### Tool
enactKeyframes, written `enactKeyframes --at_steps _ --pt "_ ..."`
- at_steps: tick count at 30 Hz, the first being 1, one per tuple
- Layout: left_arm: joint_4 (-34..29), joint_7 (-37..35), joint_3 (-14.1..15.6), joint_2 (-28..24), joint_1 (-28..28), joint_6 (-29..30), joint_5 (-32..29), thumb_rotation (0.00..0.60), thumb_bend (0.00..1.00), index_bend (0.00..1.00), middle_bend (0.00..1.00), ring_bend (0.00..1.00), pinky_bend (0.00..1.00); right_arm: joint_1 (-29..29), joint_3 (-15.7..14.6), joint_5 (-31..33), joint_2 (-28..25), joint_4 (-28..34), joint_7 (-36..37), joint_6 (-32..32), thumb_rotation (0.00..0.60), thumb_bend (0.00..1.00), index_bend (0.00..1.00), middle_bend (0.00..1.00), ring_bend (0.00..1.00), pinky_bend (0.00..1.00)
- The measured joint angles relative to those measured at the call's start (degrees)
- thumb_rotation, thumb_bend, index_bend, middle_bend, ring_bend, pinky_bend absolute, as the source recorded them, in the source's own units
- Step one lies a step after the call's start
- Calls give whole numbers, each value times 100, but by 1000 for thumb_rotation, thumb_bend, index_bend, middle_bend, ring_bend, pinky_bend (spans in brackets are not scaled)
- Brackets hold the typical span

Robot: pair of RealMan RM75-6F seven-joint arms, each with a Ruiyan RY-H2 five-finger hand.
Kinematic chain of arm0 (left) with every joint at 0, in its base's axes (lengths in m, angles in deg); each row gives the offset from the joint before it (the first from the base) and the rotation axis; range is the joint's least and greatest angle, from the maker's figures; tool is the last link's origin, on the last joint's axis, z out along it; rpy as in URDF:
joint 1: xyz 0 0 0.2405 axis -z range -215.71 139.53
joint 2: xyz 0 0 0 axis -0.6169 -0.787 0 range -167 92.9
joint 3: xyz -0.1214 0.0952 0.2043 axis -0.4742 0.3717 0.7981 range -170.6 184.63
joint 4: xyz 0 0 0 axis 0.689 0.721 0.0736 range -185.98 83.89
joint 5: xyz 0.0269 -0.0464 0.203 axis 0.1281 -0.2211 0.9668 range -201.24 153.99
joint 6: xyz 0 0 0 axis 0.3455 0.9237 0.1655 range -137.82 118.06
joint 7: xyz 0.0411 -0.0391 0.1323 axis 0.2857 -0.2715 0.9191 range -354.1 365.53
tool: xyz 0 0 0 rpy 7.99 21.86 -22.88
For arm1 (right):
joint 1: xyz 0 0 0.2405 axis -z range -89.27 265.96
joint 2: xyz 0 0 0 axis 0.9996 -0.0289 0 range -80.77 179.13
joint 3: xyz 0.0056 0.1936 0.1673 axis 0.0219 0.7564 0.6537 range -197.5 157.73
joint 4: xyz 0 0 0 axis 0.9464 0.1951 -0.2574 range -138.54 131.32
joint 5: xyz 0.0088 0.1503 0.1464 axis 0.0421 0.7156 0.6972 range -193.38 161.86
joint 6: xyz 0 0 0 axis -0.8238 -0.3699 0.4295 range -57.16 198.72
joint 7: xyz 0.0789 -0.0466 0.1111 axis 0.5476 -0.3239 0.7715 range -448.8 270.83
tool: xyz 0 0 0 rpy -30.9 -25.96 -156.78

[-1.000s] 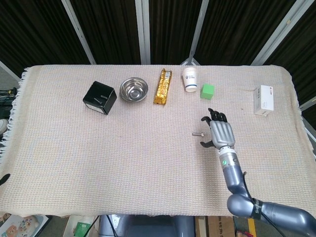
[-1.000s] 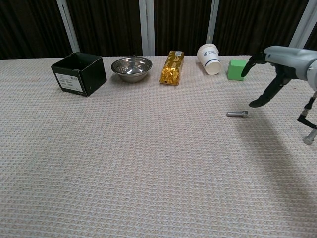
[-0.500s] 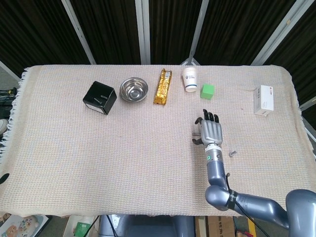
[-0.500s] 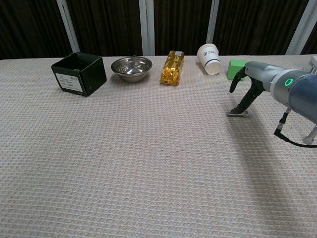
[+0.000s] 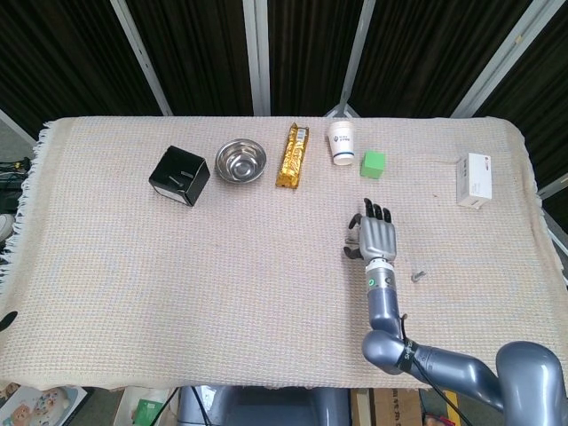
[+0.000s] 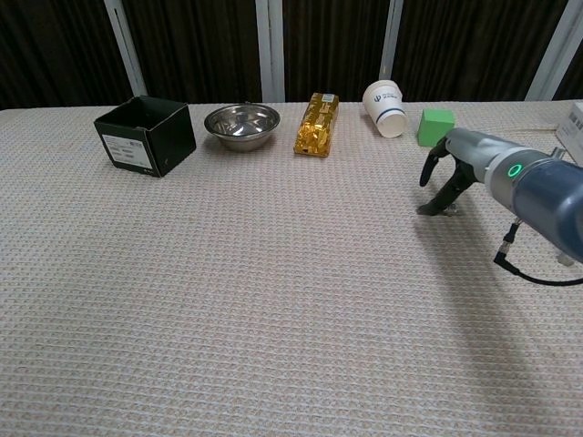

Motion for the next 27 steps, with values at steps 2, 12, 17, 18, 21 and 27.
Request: enactKeyframes --at_steps 2,12,17,18,21,27 --pt "3 -1 -4 -1 -1 1 -10 600 42 111 103 9 9 -10 5 -22 49 -80 15 -12 600 248 469 0 0 0" --pt "5 -4 -6 -4 -4 11 -13 600 42 113 104 10 9 -6 14 -34 187 -371 41 -101 600 256 514 0 0 0" --pt "3 20 -4 2 2 -1 -19 600 42 114 104 9 9 20 22 -77 202 -438 66 -155 600 262 536 0 0 0" --pt "1 28 -1 3 4 -3 -14 600 42 114 104 9 9 25 21 -78 204 -446 69 -165 600 262 539 0 0 0" --pt "-3 40 2 5 2 4 -11 600 42 118 106 9 9 40 22 -78 219 -484 81 -198 600 263 541 0 0 0" --pt "-13 52 -22 15 -7 24 -62 600 42 119 108 9 9 58 37 -82 265 -579 115 -263 600 289 553 0 0 0"
